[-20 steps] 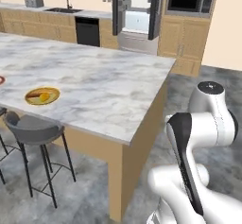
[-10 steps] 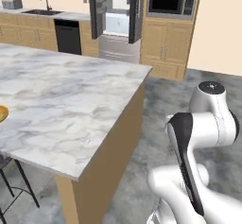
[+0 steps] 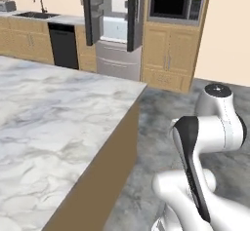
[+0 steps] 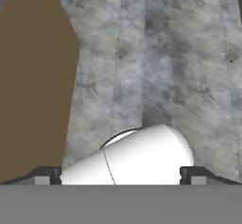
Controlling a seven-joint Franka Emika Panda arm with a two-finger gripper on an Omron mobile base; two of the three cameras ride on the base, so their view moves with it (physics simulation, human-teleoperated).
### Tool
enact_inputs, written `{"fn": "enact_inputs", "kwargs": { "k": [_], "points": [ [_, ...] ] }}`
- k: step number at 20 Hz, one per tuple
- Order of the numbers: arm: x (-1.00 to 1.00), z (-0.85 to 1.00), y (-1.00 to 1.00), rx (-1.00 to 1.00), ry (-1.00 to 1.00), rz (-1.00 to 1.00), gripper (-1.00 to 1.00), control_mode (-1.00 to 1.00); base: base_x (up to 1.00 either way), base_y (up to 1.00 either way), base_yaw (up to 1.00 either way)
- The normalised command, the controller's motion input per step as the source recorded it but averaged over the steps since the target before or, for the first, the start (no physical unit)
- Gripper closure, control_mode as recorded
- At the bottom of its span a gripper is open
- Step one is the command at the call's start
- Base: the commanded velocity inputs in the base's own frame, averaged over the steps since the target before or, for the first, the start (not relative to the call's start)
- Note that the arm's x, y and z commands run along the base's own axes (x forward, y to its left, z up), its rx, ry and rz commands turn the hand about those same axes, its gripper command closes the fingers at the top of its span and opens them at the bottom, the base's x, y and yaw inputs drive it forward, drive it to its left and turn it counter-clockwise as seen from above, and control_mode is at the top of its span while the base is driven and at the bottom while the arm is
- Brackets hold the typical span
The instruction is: Pick up the mango and orange from the fridge and place one fruit on each plate on the dining counter.
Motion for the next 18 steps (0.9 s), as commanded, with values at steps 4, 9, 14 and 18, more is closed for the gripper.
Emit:
{"fn": "enact_inputs", "kwargs": {
  "k": [4, 9, 14, 18],
  "points": [
    [0.00, 0.00, 0.00, 0.00, 0.00, 0.00, -1.00, 1.00, 1.00, -1.00, 0.11],
    [0.00, 0.00, 0.00, 0.00, 0.00, 0.00, -1.00, 1.00, 1.00, -0.95, 0.22],
    [0.00, 0.00, 0.00, 0.00, 0.00, 0.00, -1.00, 1.00, 1.00, -0.81, 0.19],
    [0.00, 0.00, 0.00, 0.00, 0.00, 0.00, -1.00, 1.00, 1.00, -0.63, 0.18]
  ]
}}
